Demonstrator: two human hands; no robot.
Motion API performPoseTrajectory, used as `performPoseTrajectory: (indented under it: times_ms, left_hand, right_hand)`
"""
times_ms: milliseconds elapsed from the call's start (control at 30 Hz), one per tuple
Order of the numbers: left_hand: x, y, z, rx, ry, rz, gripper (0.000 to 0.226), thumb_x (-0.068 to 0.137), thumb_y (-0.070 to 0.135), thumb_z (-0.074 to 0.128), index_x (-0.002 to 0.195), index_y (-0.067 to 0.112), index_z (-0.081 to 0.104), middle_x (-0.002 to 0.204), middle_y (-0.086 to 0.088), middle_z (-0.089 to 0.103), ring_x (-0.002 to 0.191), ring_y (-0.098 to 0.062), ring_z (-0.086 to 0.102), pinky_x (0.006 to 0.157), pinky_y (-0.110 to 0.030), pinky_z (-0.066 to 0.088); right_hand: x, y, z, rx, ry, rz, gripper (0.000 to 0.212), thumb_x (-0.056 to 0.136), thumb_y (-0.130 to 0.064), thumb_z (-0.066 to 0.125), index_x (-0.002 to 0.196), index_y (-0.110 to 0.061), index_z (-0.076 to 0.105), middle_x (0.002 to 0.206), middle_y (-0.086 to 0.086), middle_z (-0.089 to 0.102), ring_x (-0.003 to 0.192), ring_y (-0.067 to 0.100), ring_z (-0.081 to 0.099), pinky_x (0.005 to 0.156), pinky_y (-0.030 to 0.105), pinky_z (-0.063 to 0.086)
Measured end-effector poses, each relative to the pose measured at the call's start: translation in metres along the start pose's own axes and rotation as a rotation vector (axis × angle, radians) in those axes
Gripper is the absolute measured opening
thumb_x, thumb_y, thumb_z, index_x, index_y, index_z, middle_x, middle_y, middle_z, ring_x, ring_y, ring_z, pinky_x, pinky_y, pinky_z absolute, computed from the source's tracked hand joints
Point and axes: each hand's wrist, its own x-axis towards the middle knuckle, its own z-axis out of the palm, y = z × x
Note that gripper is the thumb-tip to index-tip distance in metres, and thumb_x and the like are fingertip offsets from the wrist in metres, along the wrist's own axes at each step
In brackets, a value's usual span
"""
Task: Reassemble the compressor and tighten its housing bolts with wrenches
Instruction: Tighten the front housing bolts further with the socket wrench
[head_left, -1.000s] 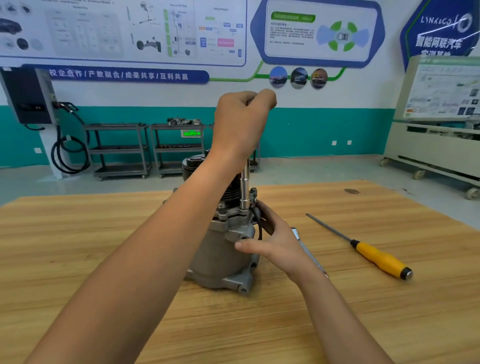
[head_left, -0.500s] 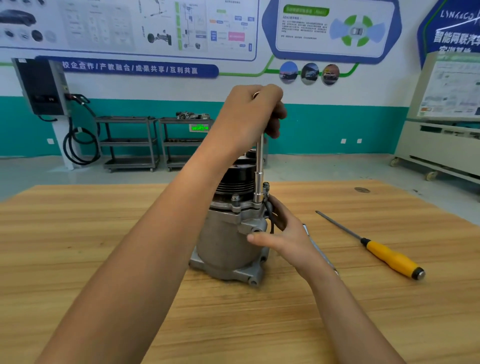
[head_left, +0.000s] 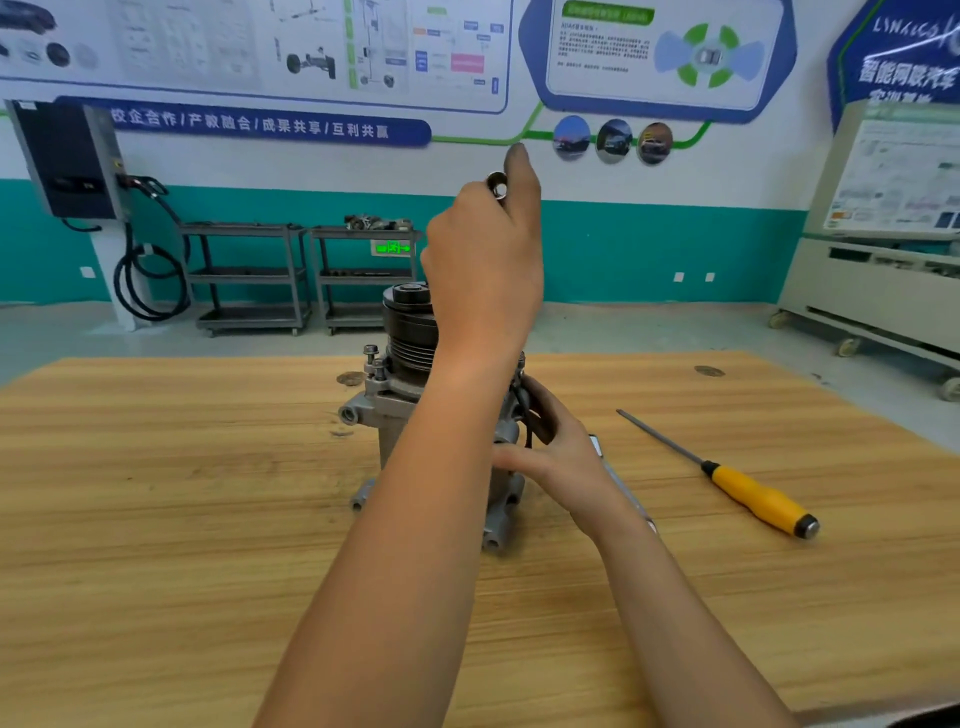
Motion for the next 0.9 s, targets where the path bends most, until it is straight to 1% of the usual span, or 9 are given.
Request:
performPoseTrajectory:
  times_ms: [67, 100, 167, 267, 400, 500, 600, 733, 900]
  left_hand:
    - [-0.003, 0.001, 0.006, -0.096, 0.051, -0.009, 0.045, 0.1, 0.041, 0.032, 0.063, 0.017, 0.043, 0.072, -0.011, 0.064, 0.075, -0.031, 0.064, 0.071, -0.042, 0.052]
    - [-0.004, 0.002, 0.01, -0.158, 0.075, -0.025, 0.044, 0.1, 0.039, 0.032, 0.064, 0.016, 0.043, 0.066, -0.006, 0.059, 0.07, -0.029, 0.062, 0.067, -0.04, 0.05]
    - [-0.004, 0.005, 0.018, -0.275, 0.129, -0.062, 0.043, 0.101, 0.034, 0.033, 0.062, 0.016, 0.039, 0.055, 0.003, 0.045, 0.055, -0.019, 0.048, 0.054, -0.033, 0.036]
    - [-0.002, 0.006, 0.026, -0.324, 0.19, -0.105, 0.047, 0.101, 0.031, 0.035, 0.055, 0.019, 0.03, 0.045, 0.01, 0.03, 0.041, -0.006, 0.029, 0.044, -0.025, 0.022]
    - [0.003, 0.002, 0.027, -0.356, 0.169, -0.104, 0.054, 0.101, 0.033, 0.035, 0.05, 0.021, 0.022, 0.035, 0.009, 0.022, 0.037, -0.008, 0.022, 0.043, -0.027, 0.016]
    - [0.006, 0.002, 0.026, -0.382, 0.126, -0.129, 0.056, 0.101, 0.036, 0.033, 0.05, 0.02, 0.018, 0.032, 0.009, 0.019, 0.037, -0.009, 0.019, 0.045, -0.029, 0.015]
    - [0.007, 0.0, 0.025, -0.408, 0.074, -0.127, 0.055, 0.102, 0.032, 0.031, 0.05, 0.02, 0.018, 0.035, 0.009, 0.017, 0.04, -0.009, 0.016, 0.048, -0.029, 0.013]
    - [0.009, -0.001, 0.02, -0.493, 0.003, -0.152, 0.05, 0.101, 0.028, 0.032, 0.053, 0.02, 0.019, 0.046, 0.009, 0.017, 0.047, -0.013, 0.014, 0.051, -0.032, 0.012]
    - [0.01, 0.001, 0.016, -0.506, -0.05, -0.185, 0.044, 0.1, 0.027, 0.032, 0.058, 0.019, 0.024, 0.056, -0.003, 0.018, 0.051, -0.016, 0.013, 0.055, -0.037, 0.009]
  right_hand:
    - [-0.001, -0.001, 0.001, 0.008, 0.006, -0.007, 0.112, 0.039, -0.046, 0.08, 0.142, -0.028, 0.038, 0.135, -0.016, 0.051, 0.124, -0.002, 0.046, 0.101, 0.026, 0.044]
    - [-0.002, -0.002, 0.001, 0.01, 0.008, -0.009, 0.112, 0.039, -0.047, 0.078, 0.142, -0.027, 0.038, 0.136, -0.015, 0.05, 0.125, -0.001, 0.045, 0.102, 0.028, 0.043]
    - [-0.003, -0.002, 0.002, 0.015, 0.008, -0.012, 0.111, 0.04, -0.048, 0.076, 0.141, -0.028, 0.039, 0.136, -0.016, 0.05, 0.124, -0.001, 0.045, 0.1, 0.025, 0.044]
    - [-0.004, -0.002, 0.003, 0.033, 0.012, -0.01, 0.109, 0.039, -0.048, 0.075, 0.14, -0.031, 0.039, 0.137, -0.017, 0.048, 0.125, -0.001, 0.045, 0.092, 0.016, 0.045]
    - [-0.006, -0.003, 0.004, 0.046, 0.026, -0.011, 0.111, 0.038, -0.048, 0.075, 0.141, -0.031, 0.037, 0.14, -0.015, 0.045, 0.129, 0.005, 0.041, 0.105, 0.033, 0.04]
    - [-0.005, -0.003, 0.004, 0.047, 0.029, -0.016, 0.113, 0.038, -0.048, 0.076, 0.142, -0.028, 0.037, 0.14, -0.012, 0.046, 0.129, 0.006, 0.042, 0.107, 0.036, 0.039]
    - [-0.004, 0.0, 0.003, 0.043, 0.029, -0.007, 0.111, 0.041, -0.042, 0.081, 0.142, -0.031, 0.037, 0.139, -0.014, 0.046, 0.128, 0.005, 0.041, 0.1, 0.025, 0.042]
    - [-0.001, 0.006, 0.001, 0.07, 0.025, -0.006, 0.098, 0.056, -0.023, 0.087, 0.139, -0.036, 0.037, 0.13, -0.021, 0.045, 0.121, 0.0, 0.041, 0.084, 0.013, 0.038]
    - [-0.001, 0.006, 0.0, 0.071, 0.027, -0.013, 0.095, 0.054, -0.027, 0.085, 0.135, -0.039, 0.038, 0.114, -0.035, 0.044, 0.105, -0.017, 0.041, 0.075, 0.004, 0.038]
